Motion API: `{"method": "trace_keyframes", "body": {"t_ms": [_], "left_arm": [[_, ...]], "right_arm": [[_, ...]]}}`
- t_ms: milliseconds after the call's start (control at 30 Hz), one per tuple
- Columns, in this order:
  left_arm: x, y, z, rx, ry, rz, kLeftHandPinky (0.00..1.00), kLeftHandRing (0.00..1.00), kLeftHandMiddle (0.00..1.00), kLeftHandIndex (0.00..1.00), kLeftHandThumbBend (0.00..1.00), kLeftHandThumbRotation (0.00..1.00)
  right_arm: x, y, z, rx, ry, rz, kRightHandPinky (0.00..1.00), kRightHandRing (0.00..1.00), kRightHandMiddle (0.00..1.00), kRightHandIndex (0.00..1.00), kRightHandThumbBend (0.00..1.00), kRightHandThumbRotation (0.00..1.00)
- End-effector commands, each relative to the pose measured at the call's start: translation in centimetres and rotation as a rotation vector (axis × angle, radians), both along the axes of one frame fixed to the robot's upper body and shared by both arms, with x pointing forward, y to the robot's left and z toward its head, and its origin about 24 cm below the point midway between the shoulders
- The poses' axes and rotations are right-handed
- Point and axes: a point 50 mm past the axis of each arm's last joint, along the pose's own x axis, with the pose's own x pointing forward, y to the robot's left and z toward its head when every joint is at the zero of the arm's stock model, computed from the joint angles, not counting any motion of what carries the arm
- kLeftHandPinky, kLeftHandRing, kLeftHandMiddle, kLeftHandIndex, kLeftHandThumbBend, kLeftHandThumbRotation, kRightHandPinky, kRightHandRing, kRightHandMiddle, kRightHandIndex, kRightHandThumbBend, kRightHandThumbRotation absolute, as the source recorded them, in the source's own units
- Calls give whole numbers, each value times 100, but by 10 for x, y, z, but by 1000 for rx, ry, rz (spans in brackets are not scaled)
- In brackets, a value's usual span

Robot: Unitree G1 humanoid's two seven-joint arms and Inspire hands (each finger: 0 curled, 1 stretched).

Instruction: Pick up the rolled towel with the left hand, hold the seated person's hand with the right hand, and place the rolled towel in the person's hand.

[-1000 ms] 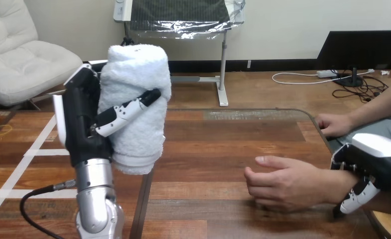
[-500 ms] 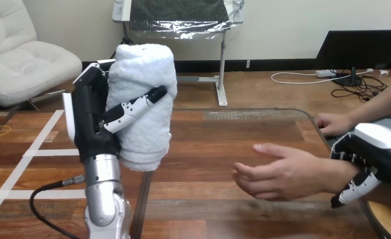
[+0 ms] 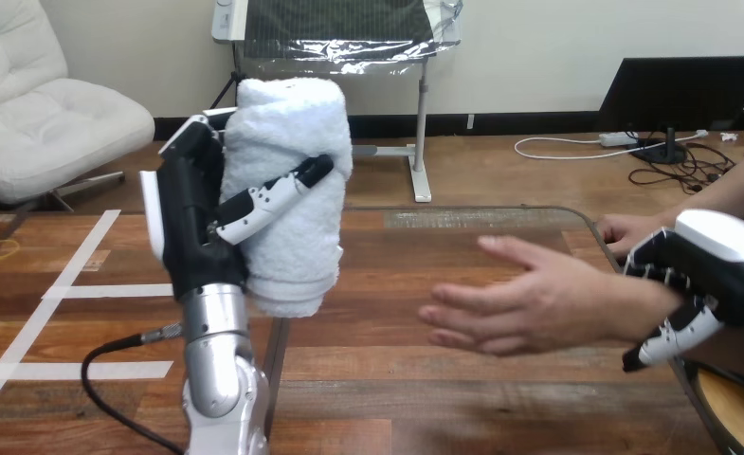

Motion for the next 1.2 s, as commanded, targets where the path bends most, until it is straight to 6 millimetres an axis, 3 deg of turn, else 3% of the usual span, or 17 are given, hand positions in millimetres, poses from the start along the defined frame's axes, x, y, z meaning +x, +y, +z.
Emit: {"method": "trace_keyframes", "body": {"t_ms": [0,700,1167], "left_arm": [[18,-17,33,20,-129,-52,25,31,37,39,57,0],[32,-28,22,-52,-63,-112,28,35,40,41,62,0],[39,-49,15,-155,-1,-224,30,37,43,45,64,0]], "right_arm": [[10,6,17,45,-86,-3,33,38,44,46,85,4],[16,14,23,69,-118,24,33,38,43,46,87,6],[20,25,25,104,-128,65,32,37,42,44,87,7]]}}
